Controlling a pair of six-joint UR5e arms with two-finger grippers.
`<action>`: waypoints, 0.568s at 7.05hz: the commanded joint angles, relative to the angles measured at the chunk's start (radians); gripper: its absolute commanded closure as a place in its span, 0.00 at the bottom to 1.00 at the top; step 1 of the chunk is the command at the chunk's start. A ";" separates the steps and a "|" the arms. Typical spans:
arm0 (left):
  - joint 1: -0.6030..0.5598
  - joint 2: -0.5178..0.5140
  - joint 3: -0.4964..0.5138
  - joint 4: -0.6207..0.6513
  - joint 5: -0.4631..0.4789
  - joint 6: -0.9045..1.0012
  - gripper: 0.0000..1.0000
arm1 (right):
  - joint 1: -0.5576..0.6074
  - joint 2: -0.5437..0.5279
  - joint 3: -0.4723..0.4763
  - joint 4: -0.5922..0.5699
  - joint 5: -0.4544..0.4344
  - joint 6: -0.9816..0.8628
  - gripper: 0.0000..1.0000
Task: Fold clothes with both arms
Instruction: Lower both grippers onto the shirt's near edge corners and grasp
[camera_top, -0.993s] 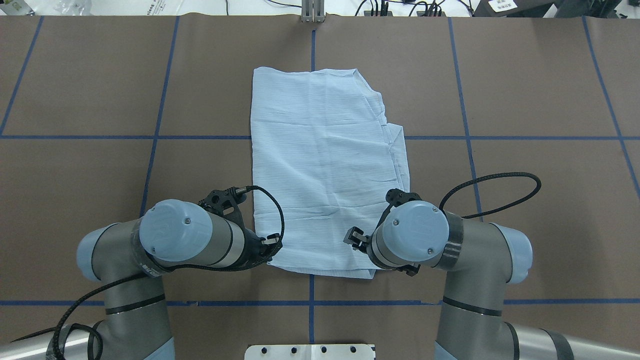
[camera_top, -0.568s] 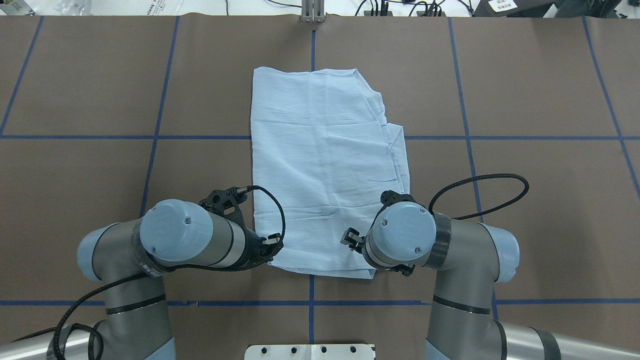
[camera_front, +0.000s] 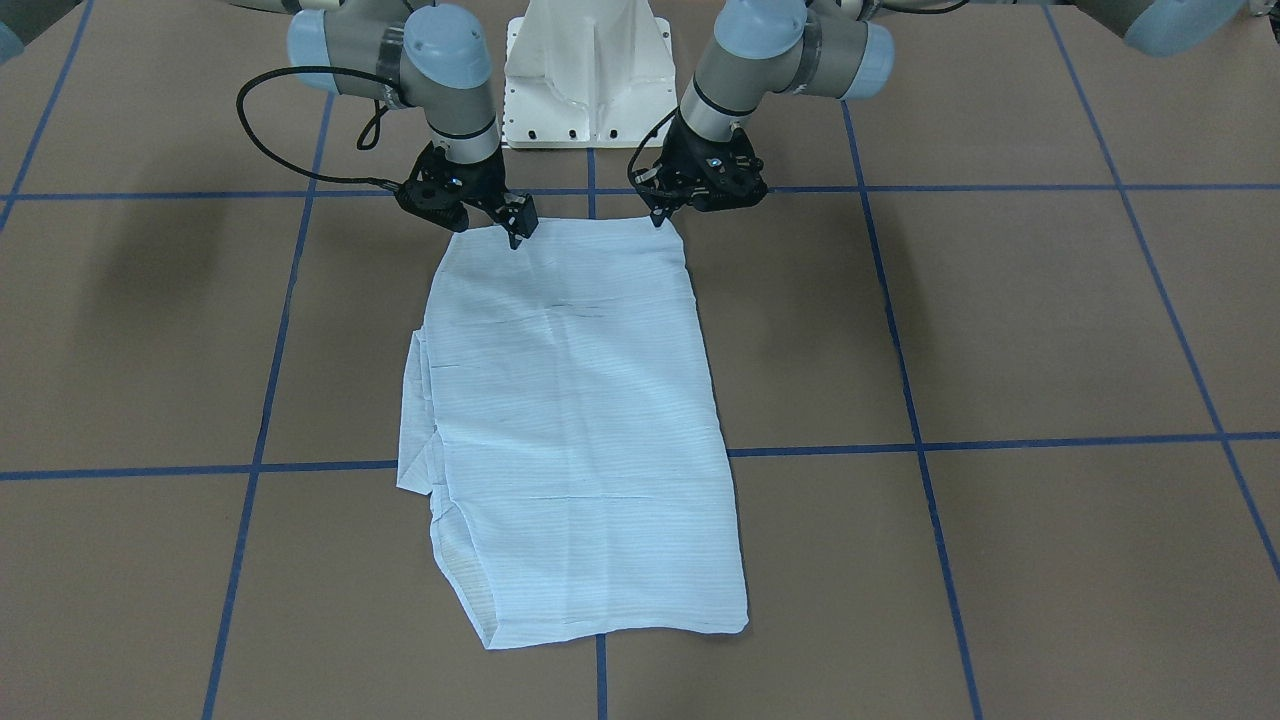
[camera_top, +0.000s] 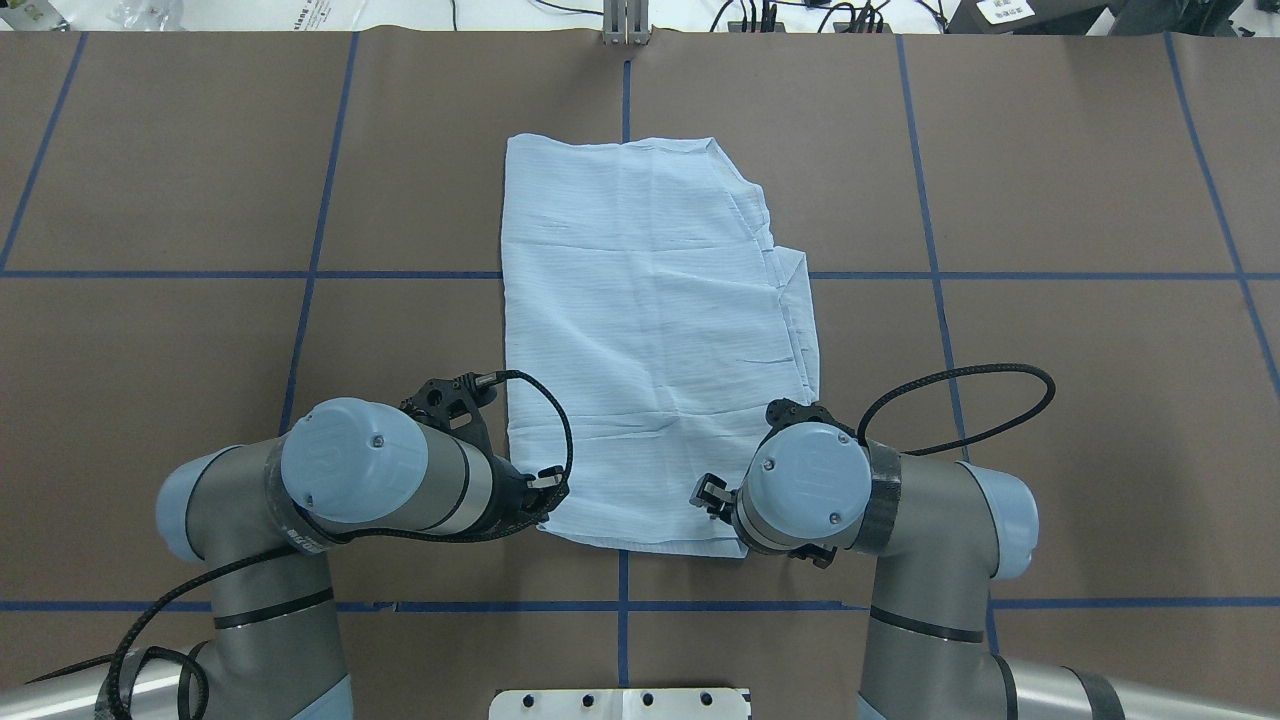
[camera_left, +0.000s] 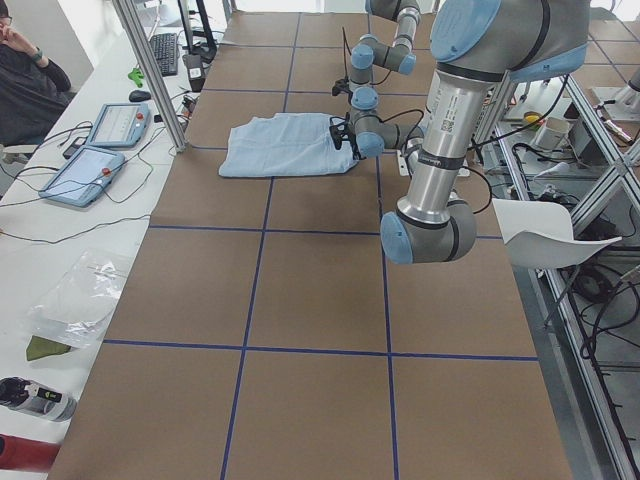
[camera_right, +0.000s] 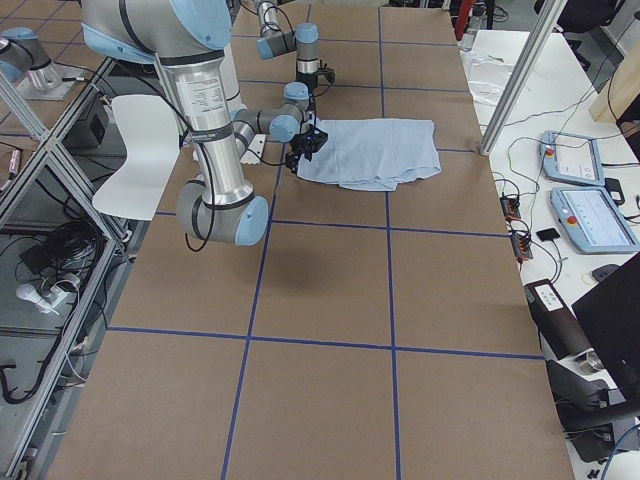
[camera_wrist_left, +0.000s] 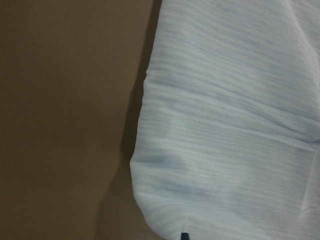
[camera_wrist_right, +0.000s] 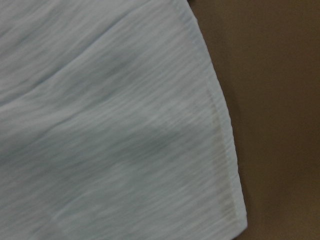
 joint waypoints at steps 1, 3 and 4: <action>0.000 0.000 0.001 0.000 0.000 0.001 1.00 | -0.007 -0.001 -0.005 0.000 0.000 0.000 0.11; 0.000 0.000 0.001 -0.002 0.000 0.000 1.00 | -0.007 -0.001 -0.007 0.001 0.000 -0.002 0.30; 0.000 0.000 0.001 -0.002 0.002 0.001 1.00 | -0.007 0.002 -0.008 0.001 0.000 -0.003 0.40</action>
